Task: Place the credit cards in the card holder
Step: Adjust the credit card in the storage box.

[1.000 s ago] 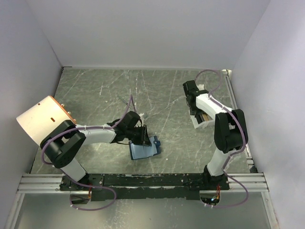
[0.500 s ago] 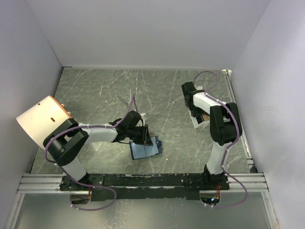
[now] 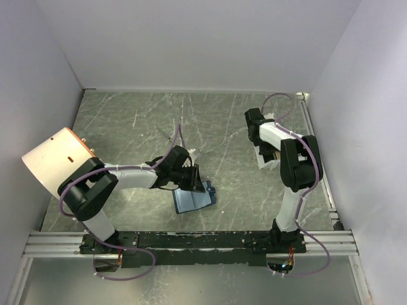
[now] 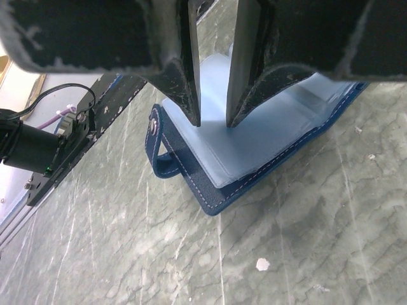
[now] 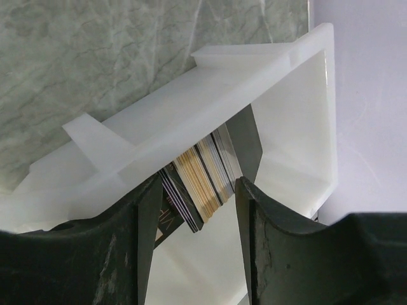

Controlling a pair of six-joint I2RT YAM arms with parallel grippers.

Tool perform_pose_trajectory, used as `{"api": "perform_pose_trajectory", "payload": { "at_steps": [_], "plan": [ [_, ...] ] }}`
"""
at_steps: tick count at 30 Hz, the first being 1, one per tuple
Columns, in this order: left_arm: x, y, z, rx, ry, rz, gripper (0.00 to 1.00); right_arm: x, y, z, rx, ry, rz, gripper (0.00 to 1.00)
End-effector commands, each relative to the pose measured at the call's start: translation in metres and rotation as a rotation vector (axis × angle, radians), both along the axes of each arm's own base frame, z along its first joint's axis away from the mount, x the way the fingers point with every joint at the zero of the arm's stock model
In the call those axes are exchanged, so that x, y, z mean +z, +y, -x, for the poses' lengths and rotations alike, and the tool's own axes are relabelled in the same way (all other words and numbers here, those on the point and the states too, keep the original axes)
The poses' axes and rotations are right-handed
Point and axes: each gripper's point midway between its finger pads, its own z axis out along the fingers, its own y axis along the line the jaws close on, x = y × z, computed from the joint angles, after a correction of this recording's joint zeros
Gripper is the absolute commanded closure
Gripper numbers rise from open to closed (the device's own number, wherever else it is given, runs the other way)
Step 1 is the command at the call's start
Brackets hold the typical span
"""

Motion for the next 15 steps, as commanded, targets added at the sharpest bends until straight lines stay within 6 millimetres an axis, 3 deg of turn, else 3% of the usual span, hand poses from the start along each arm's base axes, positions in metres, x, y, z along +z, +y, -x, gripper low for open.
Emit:
{"api": "perform_pose_trajectory", "payload": {
  "at_steps": [1, 15],
  "plan": [
    [0.013, -0.012, -0.006, -0.032, -0.036, 0.046, 0.67, 0.020, -0.024, 0.003, -0.077, -0.058, 0.057, 0.51],
    [0.016, -0.013, -0.005, -0.032, -0.036, 0.062, 0.66, 0.032, -0.058, 0.002, -0.138, -0.078, 0.014, 0.50]
  ]
}}
